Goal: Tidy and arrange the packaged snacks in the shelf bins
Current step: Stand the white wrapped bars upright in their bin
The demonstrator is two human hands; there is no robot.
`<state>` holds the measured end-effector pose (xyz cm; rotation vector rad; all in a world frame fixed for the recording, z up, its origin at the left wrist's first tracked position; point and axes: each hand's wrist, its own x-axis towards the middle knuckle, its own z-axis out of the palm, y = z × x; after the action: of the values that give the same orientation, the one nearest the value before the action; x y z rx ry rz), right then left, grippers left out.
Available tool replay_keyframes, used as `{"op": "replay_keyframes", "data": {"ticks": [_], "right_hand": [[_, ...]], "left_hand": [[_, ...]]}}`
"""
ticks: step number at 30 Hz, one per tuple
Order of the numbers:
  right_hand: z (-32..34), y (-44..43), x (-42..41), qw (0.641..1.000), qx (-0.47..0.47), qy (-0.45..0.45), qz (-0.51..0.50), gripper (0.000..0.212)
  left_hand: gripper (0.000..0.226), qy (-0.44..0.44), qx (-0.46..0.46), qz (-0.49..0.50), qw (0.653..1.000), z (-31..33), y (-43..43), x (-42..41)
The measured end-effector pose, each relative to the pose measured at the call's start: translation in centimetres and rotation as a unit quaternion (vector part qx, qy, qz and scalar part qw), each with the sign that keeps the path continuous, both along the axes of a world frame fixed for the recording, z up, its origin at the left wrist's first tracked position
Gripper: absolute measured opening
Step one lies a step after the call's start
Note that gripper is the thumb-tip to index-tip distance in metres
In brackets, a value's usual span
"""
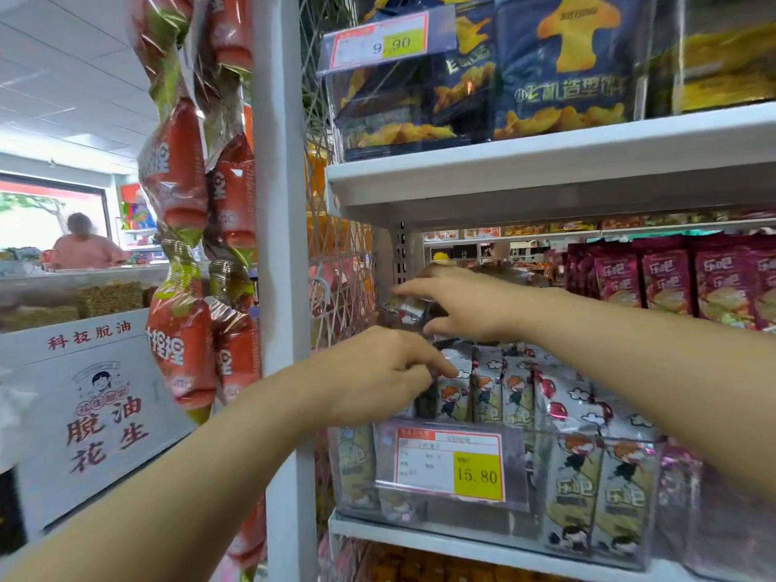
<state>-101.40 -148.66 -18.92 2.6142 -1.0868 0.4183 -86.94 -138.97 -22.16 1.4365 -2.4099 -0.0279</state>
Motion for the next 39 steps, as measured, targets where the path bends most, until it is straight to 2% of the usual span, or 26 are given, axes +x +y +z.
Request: {"op": "replay_keyframes", "data": {"ticks": [4, 8, 10, 15, 20, 22, 25, 28, 31, 36, 39], "right_hand": [[-0.3, -0.8, 0.8, 0.999, -0.008, 0.04, -0.014, 0.07], [-0.5, -0.9, 1.1, 0.997, -0.075, 0.01, -0.02, 0.051], [-0.1, -0.7, 0.8, 0.997, -0.07, -0.012, -0.008, 0.045], [0.9, 1.6, -1.0, 0.987, -0.043, -0.145, 0.055, 0.04], [1.7, 4.2, -4.2, 0.94, 0.065, -0.317, 0.113, 0.026], [1.8, 4.7, -5.3, 0.92, 0.123, -0.352, 0.122, 0.024], [1.8, 5.3, -6.5, 0.911, 0.144, -0.369, 0.118, 0.021], [1.8, 6.1, -7.1, 0.909, 0.175, -0.358, 0.12, 0.017], [0.8, 6.9, -6.0, 0.938, 0.214, -0.258, 0.094, 0.019], [-1.9, 6.6, -3.5, 0.977, 0.164, -0.132, 0.035, 0.033], [-2.9, 6.2, -2.4, 0.988, 0.134, -0.077, 0.02, 0.031]], "left_hand": [[0.039, -0.009, 0.007, 0.014, 1.0, -0.2, 0.1, 0.3], [0.039, -0.023, 0.004, 0.022, 0.999, -0.1, 0.5, 0.3], [0.038, -0.028, 0.0, 0.029, 0.999, 0.1, 0.7, 0.3], [0.037, -0.035, 0.0, 0.037, 0.999, 0.1, 0.9, 0.4], [0.037, -0.018, 0.016, 0.038, 0.999, 0.0, 1.0, 0.5], [0.036, -0.008, 0.021, 0.039, 0.999, 0.0, 1.0, 0.5], [0.036, -0.003, 0.026, 0.043, 0.999, -0.1, 1.1, 0.5], [0.037, 0.005, 0.025, 0.042, 0.999, -0.1, 1.1, 0.5], [0.04, 0.026, 0.02, 0.048, 0.998, -0.2, 0.7, 0.6], [0.051, 0.042, 0.01, 0.047, 0.998, -0.5, 0.7, 0.8], [0.049, 0.059, 0.008, 0.026, 0.998, -0.8, 0.9, 1.0]]}}
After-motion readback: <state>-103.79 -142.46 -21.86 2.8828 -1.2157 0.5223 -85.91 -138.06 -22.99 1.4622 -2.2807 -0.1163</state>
